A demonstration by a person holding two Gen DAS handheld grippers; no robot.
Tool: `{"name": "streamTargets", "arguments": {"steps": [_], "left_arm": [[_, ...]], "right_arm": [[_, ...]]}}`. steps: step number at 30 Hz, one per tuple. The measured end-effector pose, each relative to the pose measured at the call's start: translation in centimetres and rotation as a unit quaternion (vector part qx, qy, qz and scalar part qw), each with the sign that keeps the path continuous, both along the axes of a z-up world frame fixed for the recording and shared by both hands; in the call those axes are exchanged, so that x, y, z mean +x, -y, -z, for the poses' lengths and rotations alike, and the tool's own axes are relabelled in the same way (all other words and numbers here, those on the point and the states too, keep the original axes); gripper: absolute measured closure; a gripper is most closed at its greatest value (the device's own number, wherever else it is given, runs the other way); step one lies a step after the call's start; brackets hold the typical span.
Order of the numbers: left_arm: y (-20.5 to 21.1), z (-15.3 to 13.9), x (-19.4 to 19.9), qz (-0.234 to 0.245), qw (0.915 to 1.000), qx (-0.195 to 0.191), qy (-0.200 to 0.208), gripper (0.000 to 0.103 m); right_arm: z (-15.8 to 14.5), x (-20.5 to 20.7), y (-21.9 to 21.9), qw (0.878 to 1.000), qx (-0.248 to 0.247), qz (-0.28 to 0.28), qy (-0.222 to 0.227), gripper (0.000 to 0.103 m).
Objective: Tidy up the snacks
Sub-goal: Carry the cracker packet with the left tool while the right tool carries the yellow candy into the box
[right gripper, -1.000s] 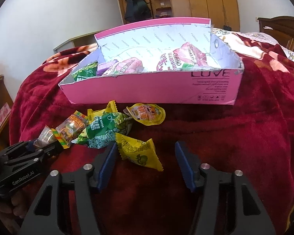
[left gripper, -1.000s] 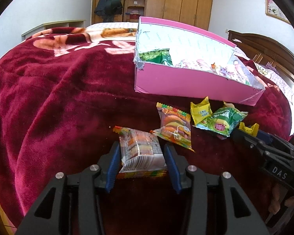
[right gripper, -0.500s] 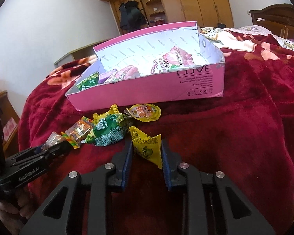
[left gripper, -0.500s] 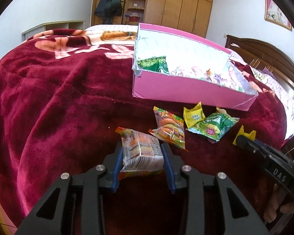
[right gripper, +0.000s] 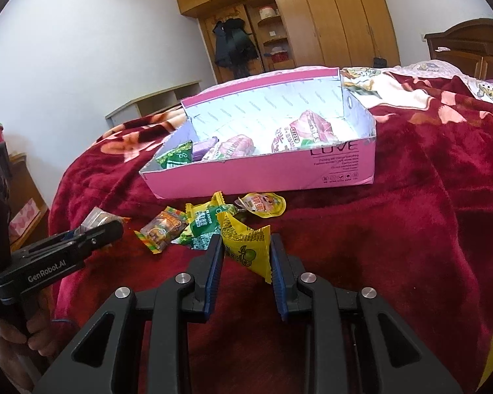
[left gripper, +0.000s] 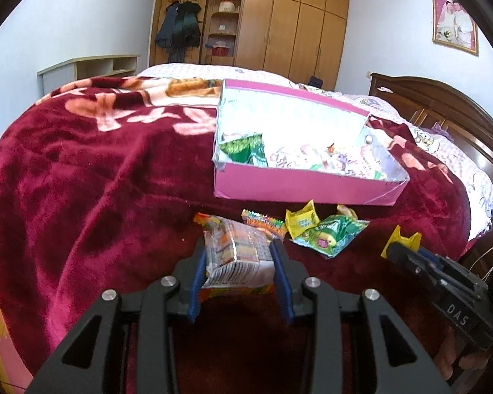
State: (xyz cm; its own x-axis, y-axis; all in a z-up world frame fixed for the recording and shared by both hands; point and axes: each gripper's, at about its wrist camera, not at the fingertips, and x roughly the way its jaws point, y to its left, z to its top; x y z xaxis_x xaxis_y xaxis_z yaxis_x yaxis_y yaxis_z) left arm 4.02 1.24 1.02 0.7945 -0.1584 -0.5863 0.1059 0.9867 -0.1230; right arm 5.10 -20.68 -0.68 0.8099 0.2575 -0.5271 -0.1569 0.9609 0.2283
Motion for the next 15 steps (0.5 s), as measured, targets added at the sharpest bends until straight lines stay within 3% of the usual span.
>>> {"name": "streamTargets", "arguments": {"steps": [15], "left_arm": [[1.5, -3.8, 1.9, 0.03, 0.999, -0.006, 0.032, 0.065]], "right_arm": [[-2.5, 0.7, 0.5, 1.0, 0.018, -0.013, -0.007, 0.074]]}}
